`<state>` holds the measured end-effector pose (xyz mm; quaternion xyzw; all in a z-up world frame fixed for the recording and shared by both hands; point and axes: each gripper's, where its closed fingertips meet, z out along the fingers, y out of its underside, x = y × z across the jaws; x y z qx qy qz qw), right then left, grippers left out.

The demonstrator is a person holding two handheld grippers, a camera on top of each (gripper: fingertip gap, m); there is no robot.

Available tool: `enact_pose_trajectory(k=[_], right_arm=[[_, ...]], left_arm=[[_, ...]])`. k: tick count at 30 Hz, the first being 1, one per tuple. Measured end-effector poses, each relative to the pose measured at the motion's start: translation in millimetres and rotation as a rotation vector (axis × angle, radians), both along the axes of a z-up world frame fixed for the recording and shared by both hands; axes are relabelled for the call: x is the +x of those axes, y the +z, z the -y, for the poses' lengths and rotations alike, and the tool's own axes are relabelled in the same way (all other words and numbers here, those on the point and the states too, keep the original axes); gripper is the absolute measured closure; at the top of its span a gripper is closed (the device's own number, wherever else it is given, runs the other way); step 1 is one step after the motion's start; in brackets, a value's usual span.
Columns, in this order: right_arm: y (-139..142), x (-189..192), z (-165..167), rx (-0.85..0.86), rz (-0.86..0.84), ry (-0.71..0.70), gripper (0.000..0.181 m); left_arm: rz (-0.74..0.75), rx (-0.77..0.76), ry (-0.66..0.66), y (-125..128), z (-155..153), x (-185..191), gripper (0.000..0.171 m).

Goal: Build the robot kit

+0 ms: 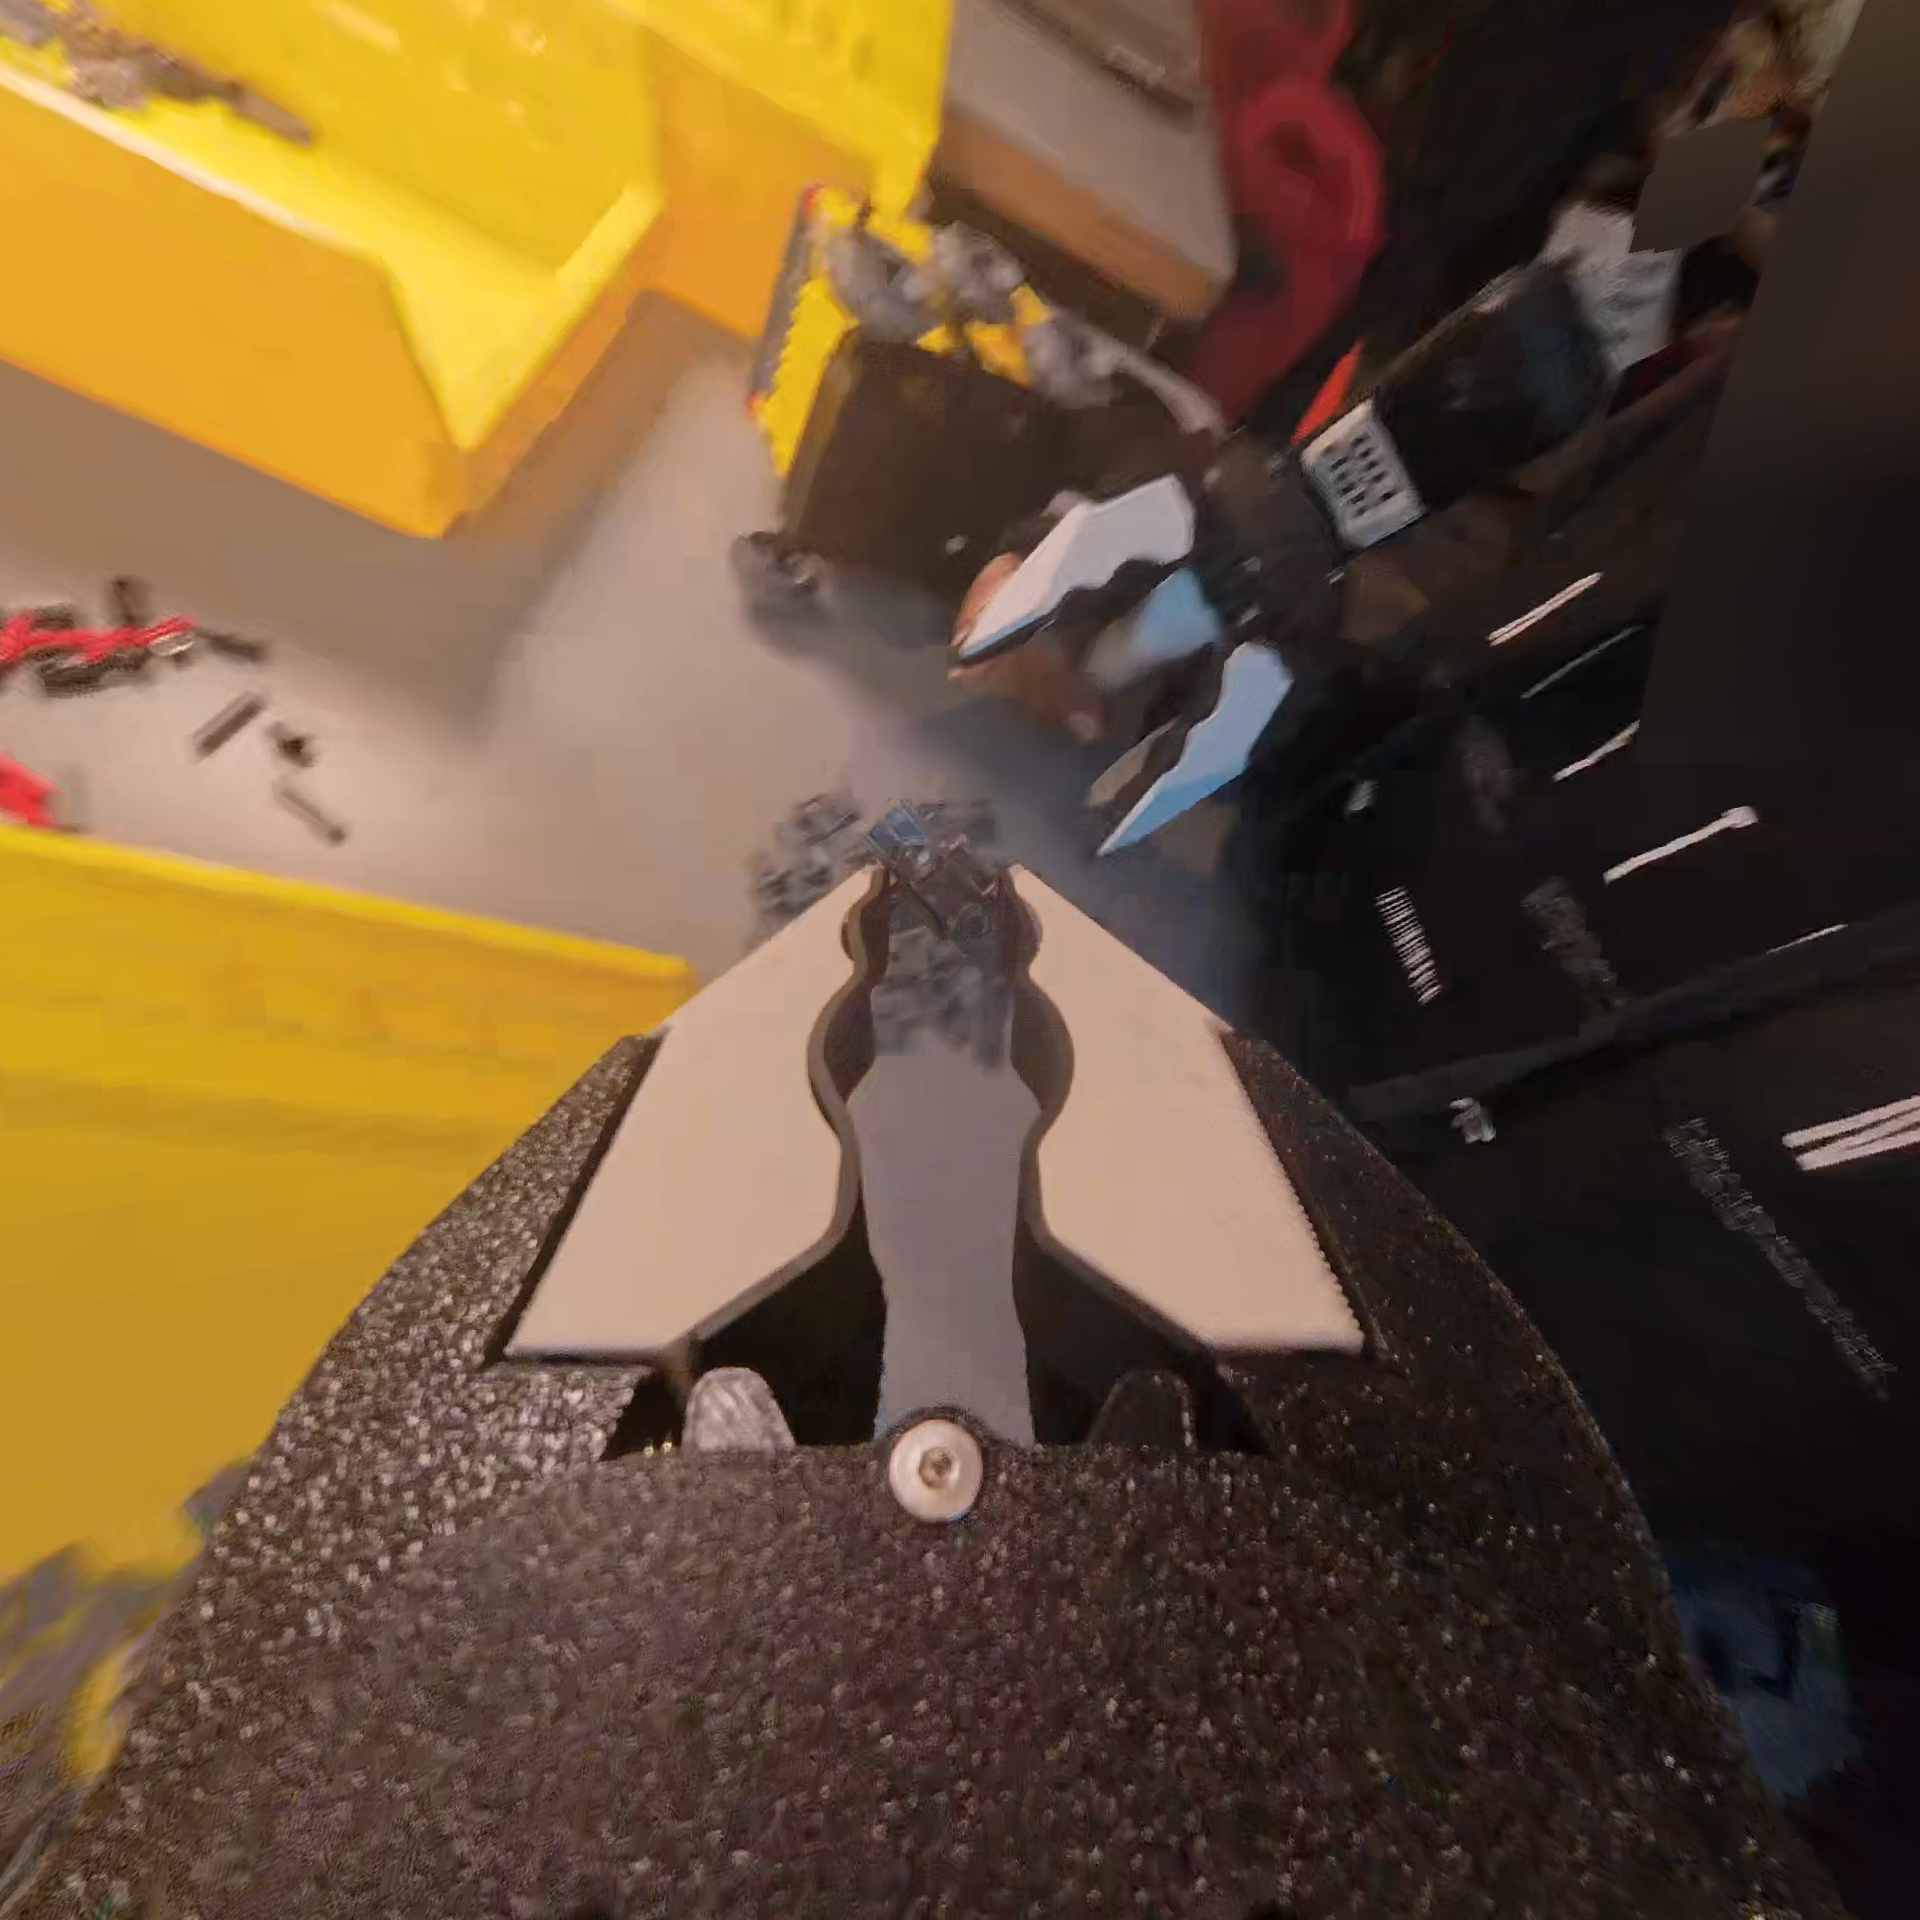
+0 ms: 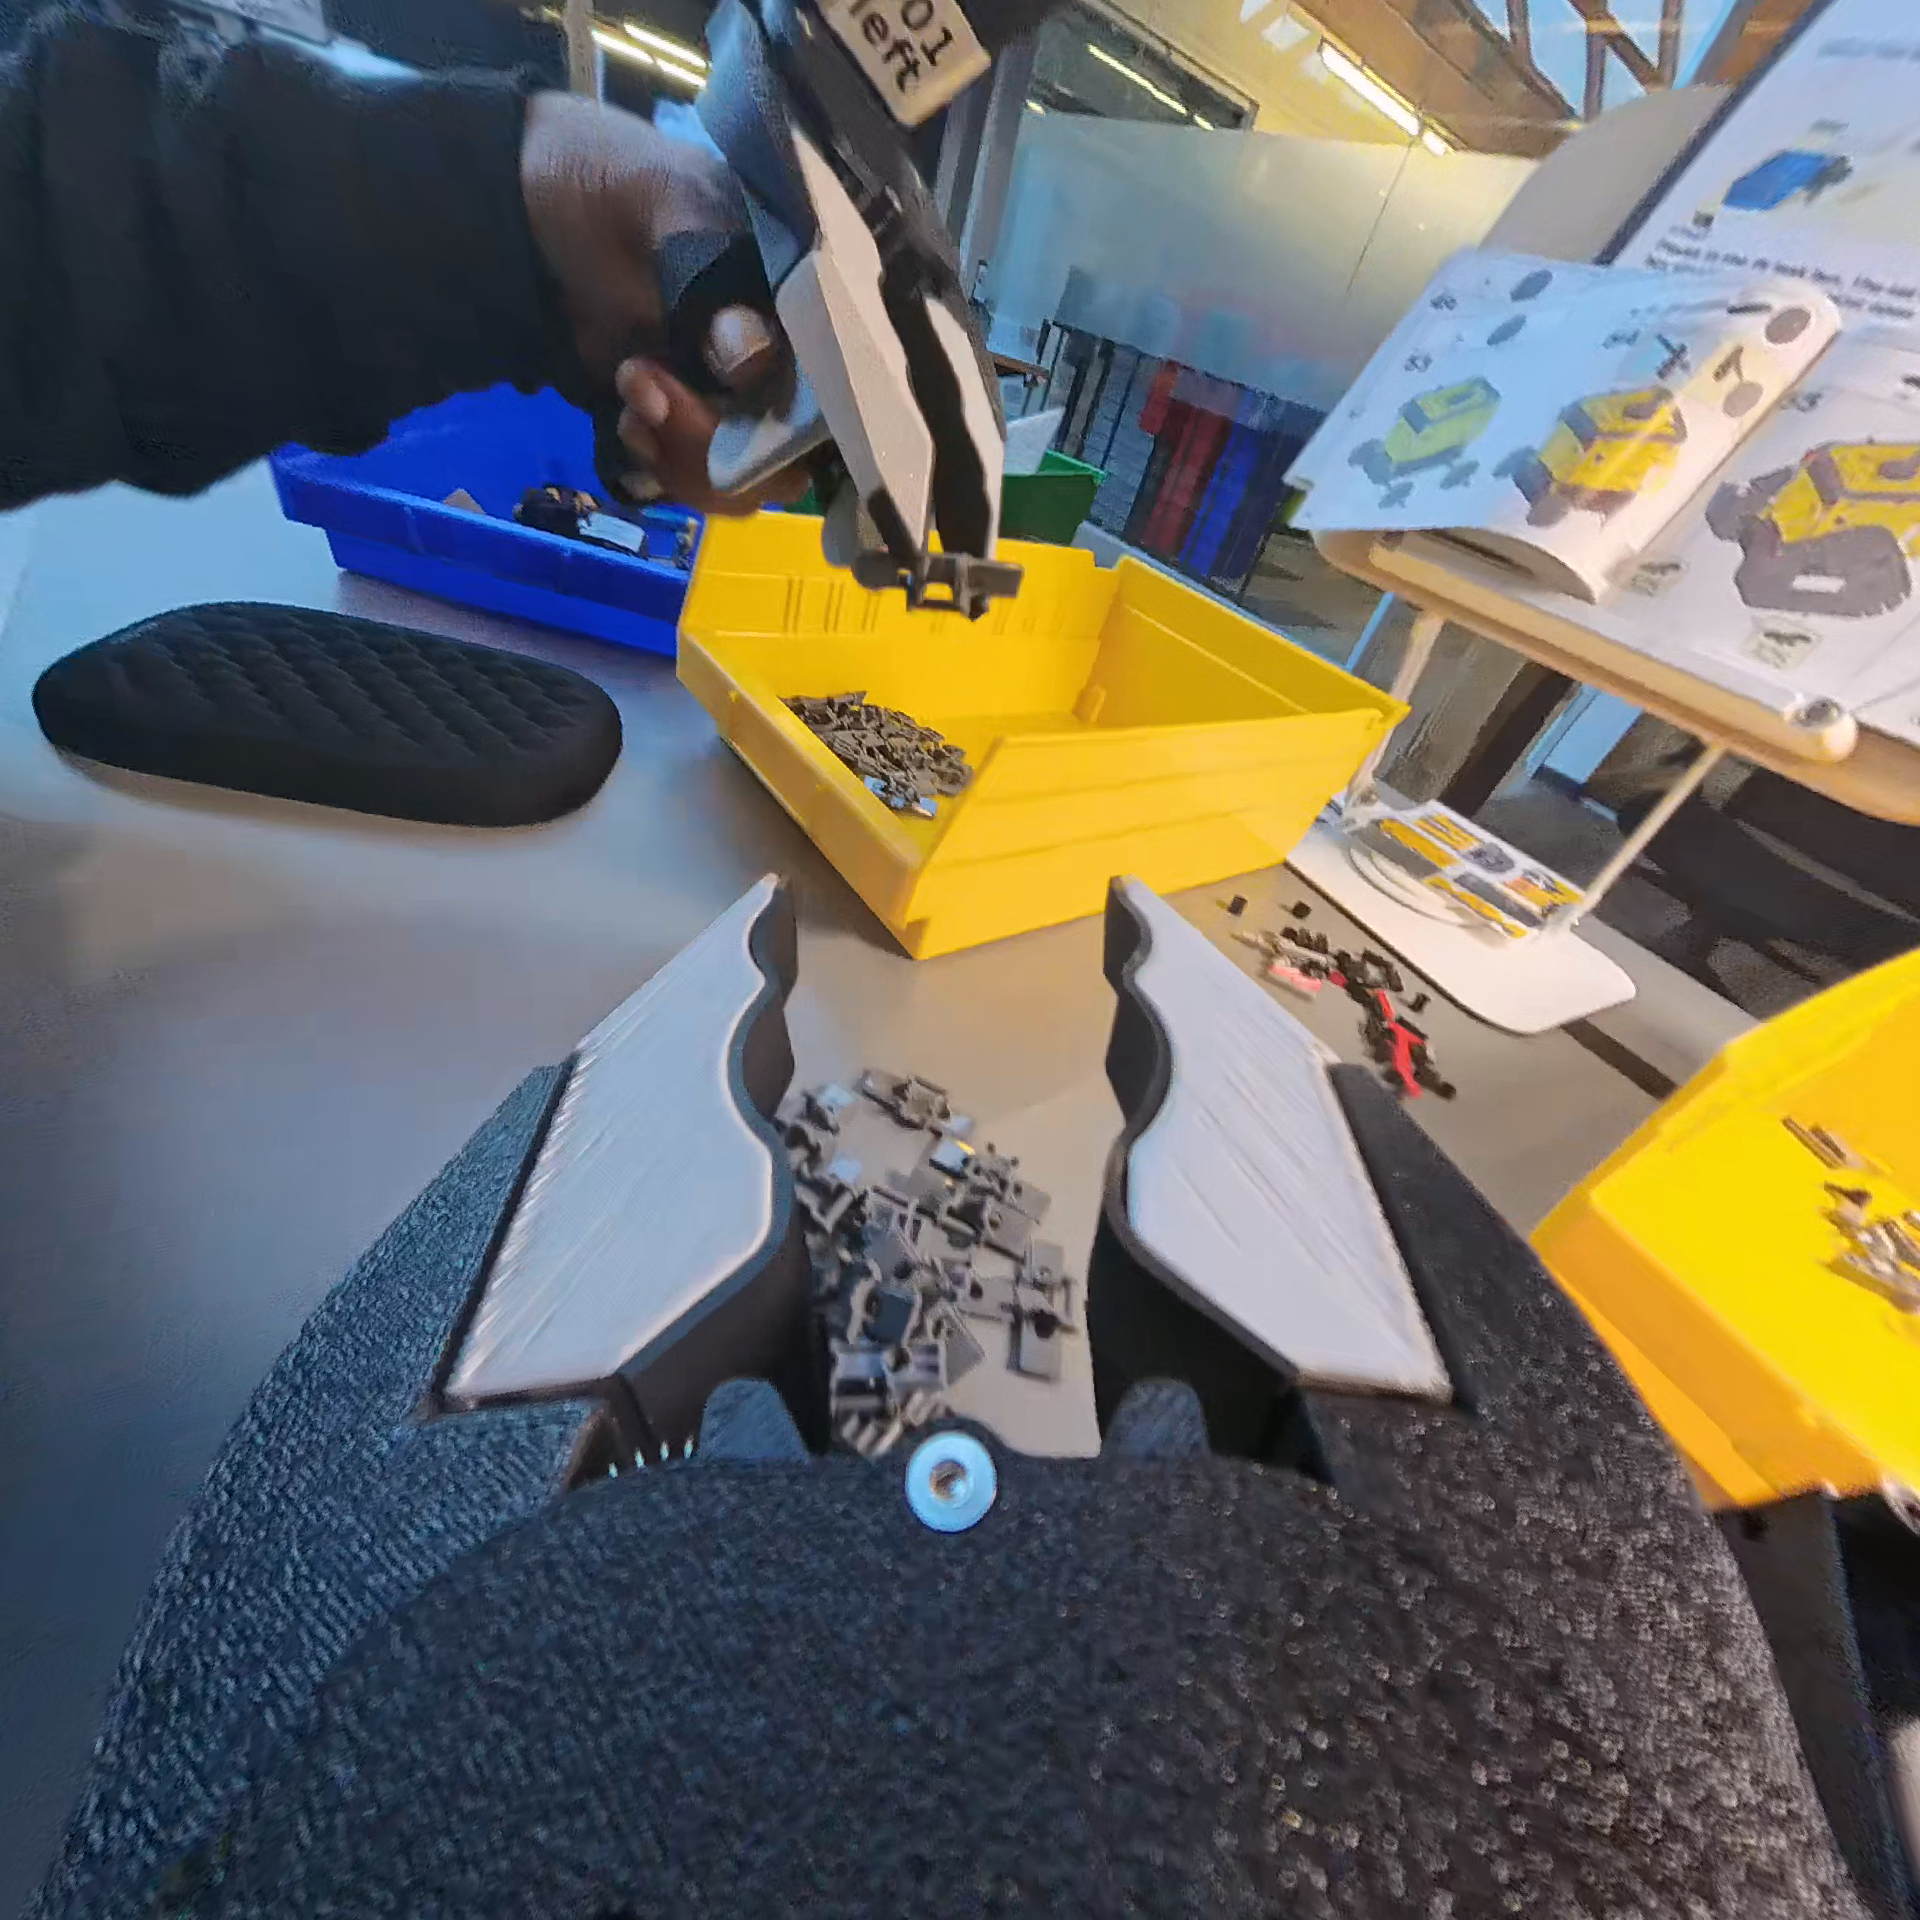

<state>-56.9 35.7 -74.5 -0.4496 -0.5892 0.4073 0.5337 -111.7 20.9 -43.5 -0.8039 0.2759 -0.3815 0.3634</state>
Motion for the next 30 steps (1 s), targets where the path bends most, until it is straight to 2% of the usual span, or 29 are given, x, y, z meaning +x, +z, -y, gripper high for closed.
enact_pose_trajectory(k=[3, 5, 7, 11, 13, 15, 17, 18, 21, 24, 30], right_arm=[[7, -14, 16, 0.033, -0.019, 0.021, 0.123], [9, -18, 25, 0.061, -0.024, 0.031, 0.126], [12, -16, 26, 0.100, -0.034, 0.004, 0.142], [6, -6, 22, 0.110, 0.023, -0.010, 0.143], [-6, -2, 16, 0.102, 0.093, -0.029, 0.143], [-30, 2, 8, 0.088, 0.223, -0.047, 0.142], [-58, 6, 2, 0.060, 0.357, -0.055, 0.141], [-69, 8, 0, 0.046, 0.408, -0.057, 0.134], [-80, 12, -3, 0.025, 0.444, -0.063, 0.123], [-69, 12, -3, -0.013, 0.384, -0.054, 0.123], [-60, 14, -10, -0.050, 0.327, -0.057, 0.124]], left_arm=[[0.180, 0.025, -0.085, 4, 12, 48, 0.154], [0.225, 0.025, -0.105, -3, 13, 69, 0.154], [0.245, 0.031, -0.118, -9, 15, 80, 0.154], [0.269, 0.033, -0.075, -14, 15, 76, 0.160], [0.242, 0.043, -0.017, -15, 12, 61, 0.150], [0.142, 0.078, 0.091, -20, 5, 35, 0.147], [-0.045, 0.111, 0.234, -32, -5, -3, 0.144], [-0.159, 0.125, 0.317, -39, -10, -27, 0.142], [-0.479, 0.101, 0.485, -60, -14, -94, 0.140], [-0.620, -0.004, 0.480, -78, -10, -122, 0.141], [-0.701, -0.189, 0.255, -113, -14, -123, 0.144]])
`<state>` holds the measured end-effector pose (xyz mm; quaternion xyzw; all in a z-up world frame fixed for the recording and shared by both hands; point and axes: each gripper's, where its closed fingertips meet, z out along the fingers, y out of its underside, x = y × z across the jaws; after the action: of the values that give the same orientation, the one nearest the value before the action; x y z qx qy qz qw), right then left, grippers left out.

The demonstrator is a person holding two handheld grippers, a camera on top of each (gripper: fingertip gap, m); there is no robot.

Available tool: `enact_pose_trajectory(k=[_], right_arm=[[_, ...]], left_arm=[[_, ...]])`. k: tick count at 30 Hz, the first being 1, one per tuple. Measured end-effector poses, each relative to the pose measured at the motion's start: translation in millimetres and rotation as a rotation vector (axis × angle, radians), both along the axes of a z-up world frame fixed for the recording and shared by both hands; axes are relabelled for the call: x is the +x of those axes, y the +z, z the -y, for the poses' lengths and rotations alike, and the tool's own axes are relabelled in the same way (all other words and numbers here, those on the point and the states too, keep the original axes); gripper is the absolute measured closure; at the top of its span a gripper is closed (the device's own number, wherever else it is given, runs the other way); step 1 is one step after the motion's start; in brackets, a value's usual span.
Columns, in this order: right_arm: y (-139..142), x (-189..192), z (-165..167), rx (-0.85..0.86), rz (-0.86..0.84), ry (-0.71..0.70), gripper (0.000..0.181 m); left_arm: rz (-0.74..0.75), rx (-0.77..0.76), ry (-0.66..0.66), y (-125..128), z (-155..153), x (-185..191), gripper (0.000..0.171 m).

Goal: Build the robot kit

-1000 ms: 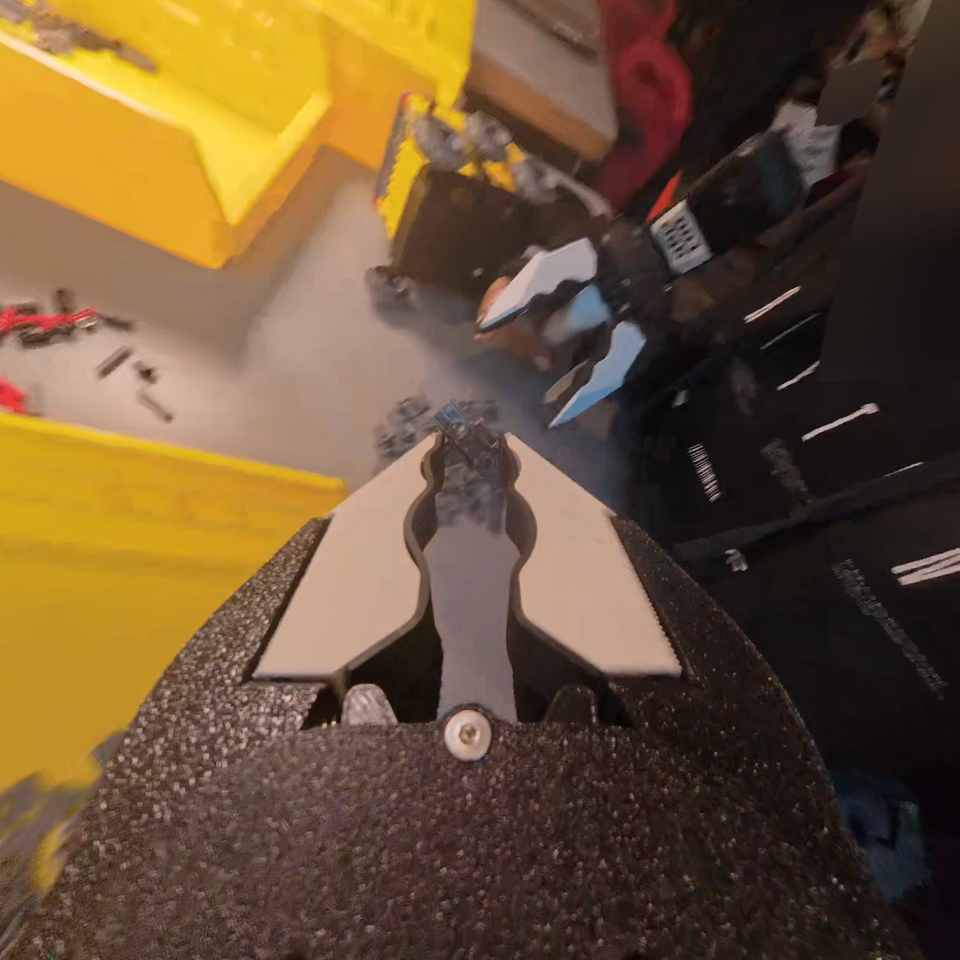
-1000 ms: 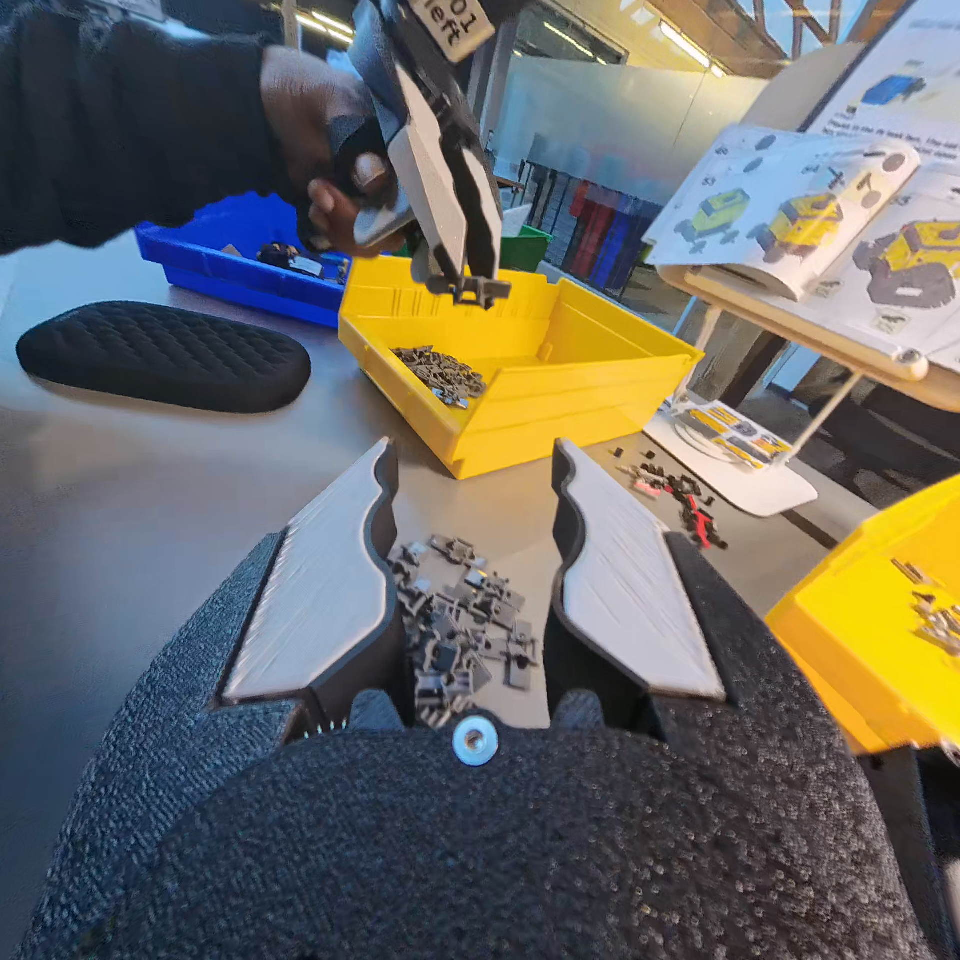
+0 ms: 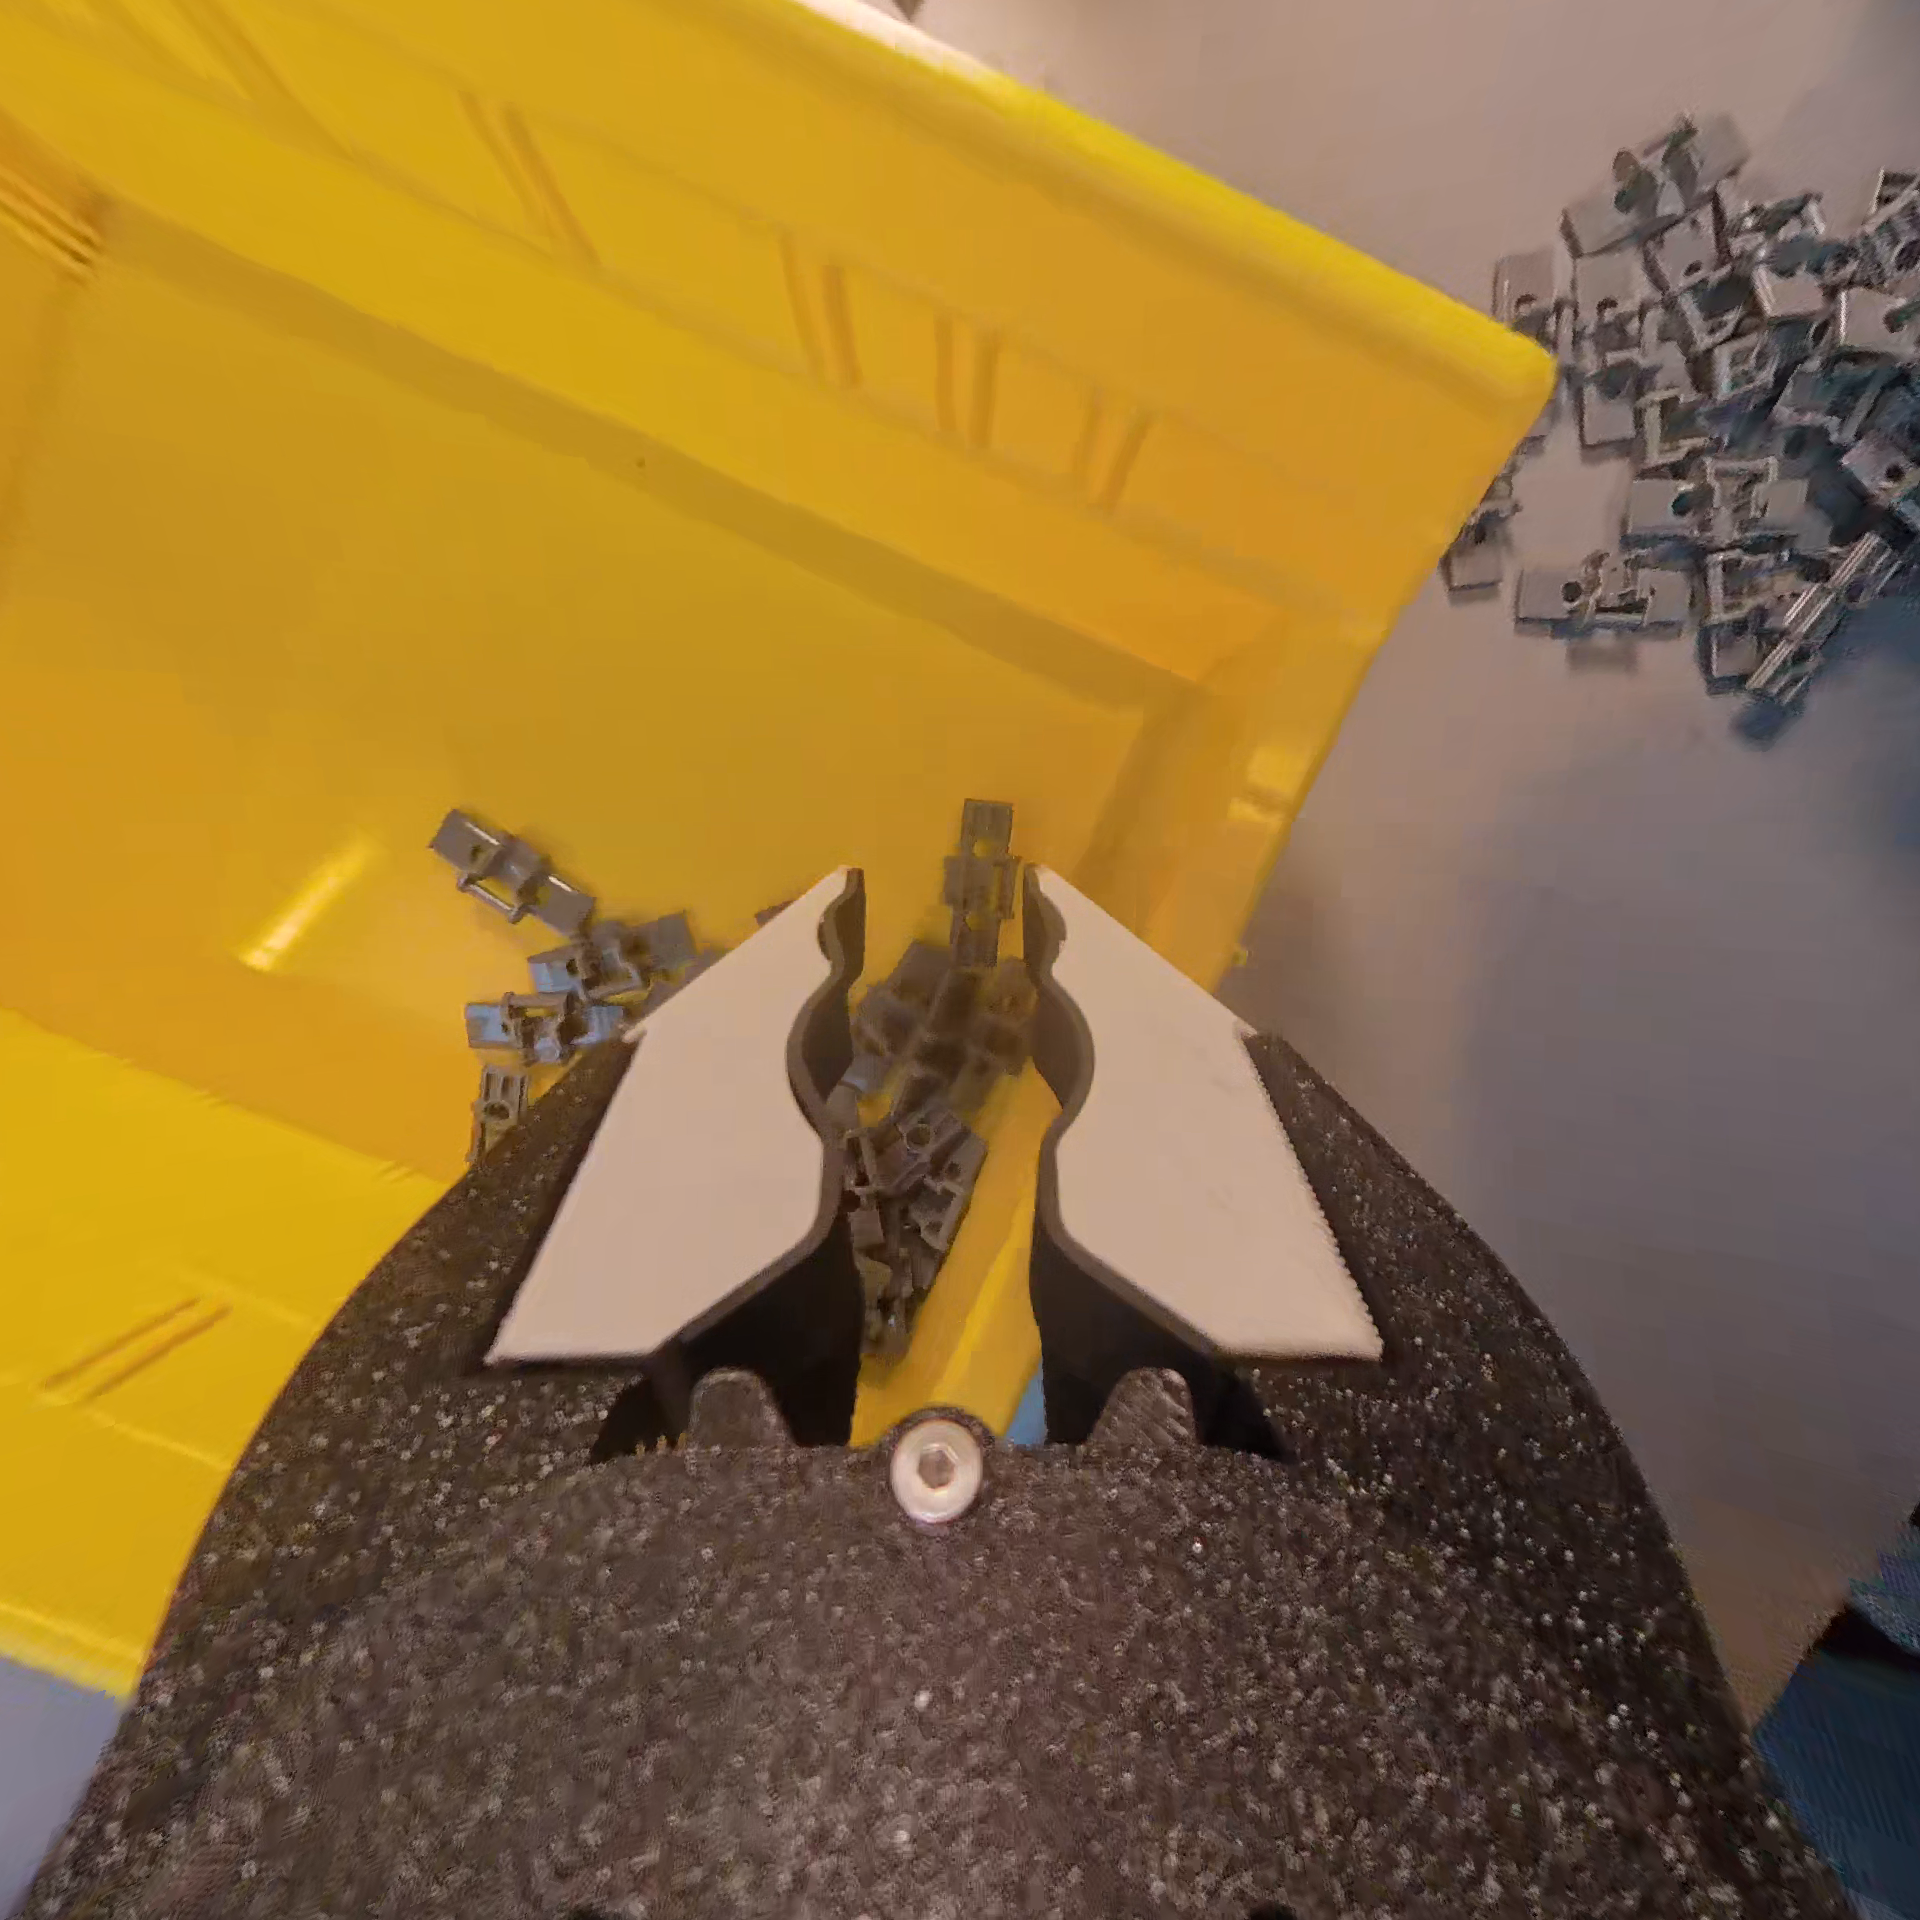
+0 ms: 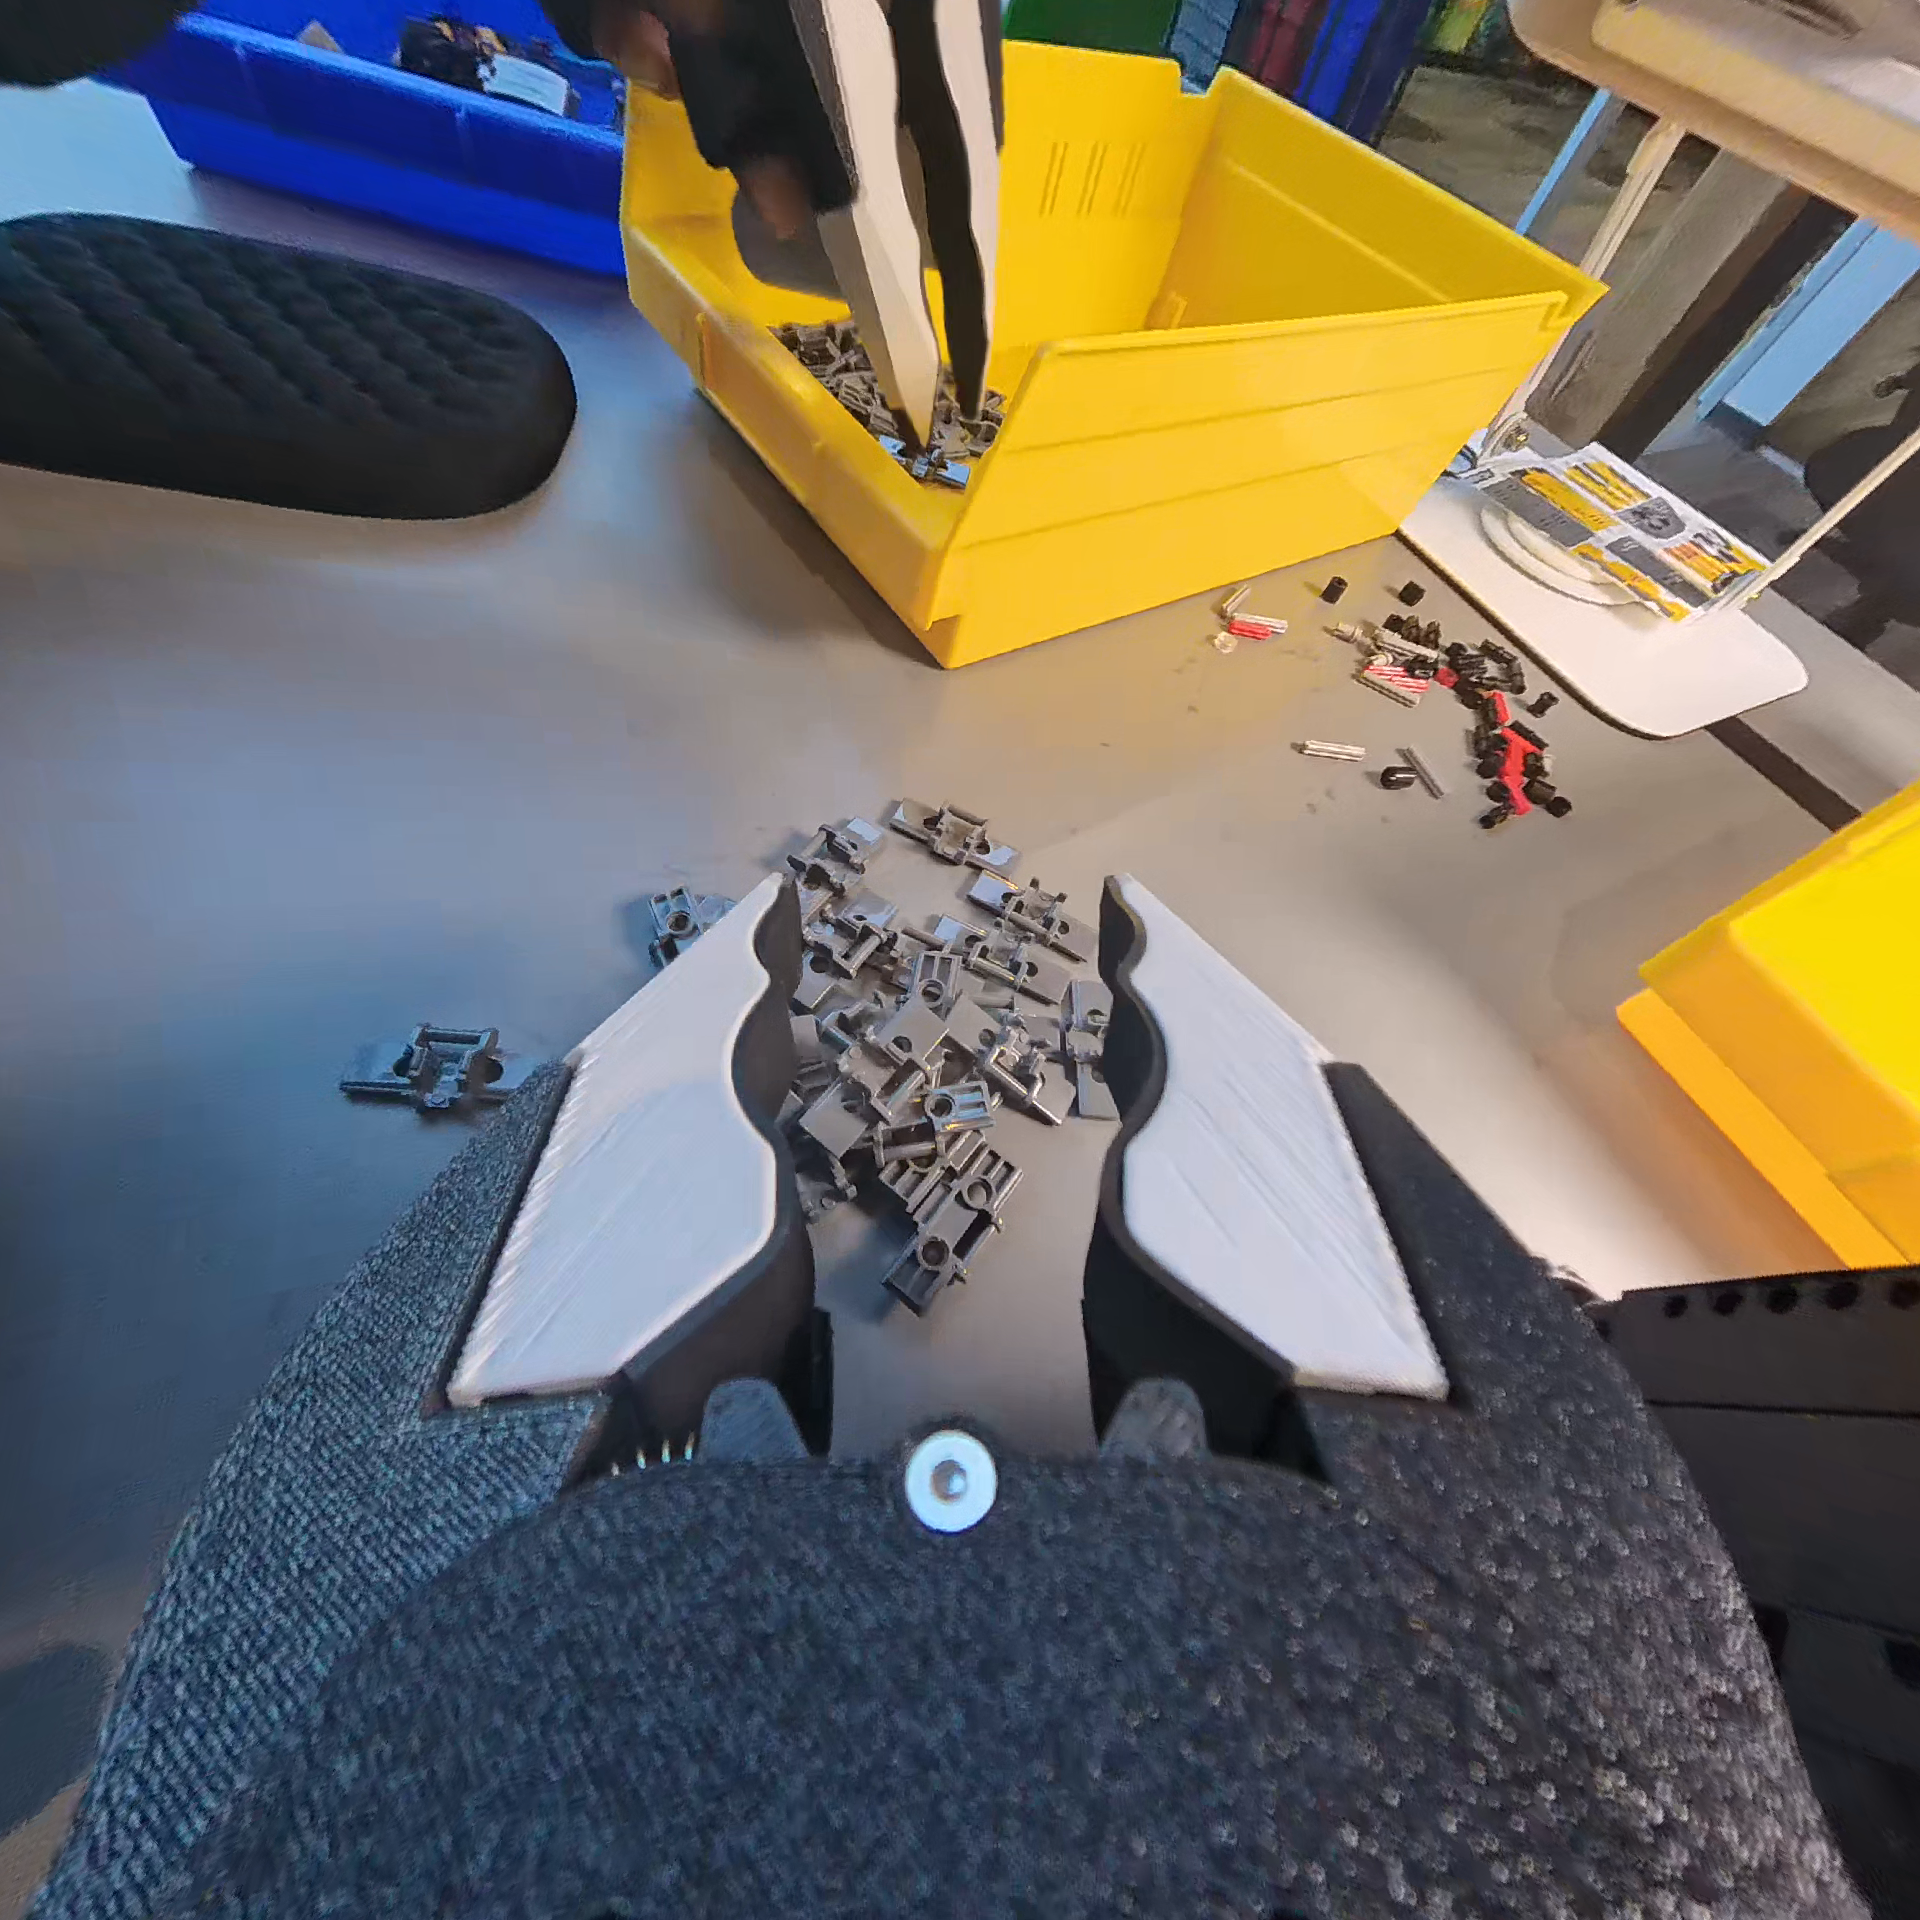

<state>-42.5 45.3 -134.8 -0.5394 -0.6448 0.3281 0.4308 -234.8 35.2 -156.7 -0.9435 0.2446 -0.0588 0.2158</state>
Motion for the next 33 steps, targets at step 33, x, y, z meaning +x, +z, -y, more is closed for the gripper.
enact_pose_trajectory(k=[33], right_arm=[[48, -19, 36, 0.182, -0.216, 0.114, 0.152]], left_arm=[[0.804, 0.221, -0.196, 88, 32, 161, 0.158]])
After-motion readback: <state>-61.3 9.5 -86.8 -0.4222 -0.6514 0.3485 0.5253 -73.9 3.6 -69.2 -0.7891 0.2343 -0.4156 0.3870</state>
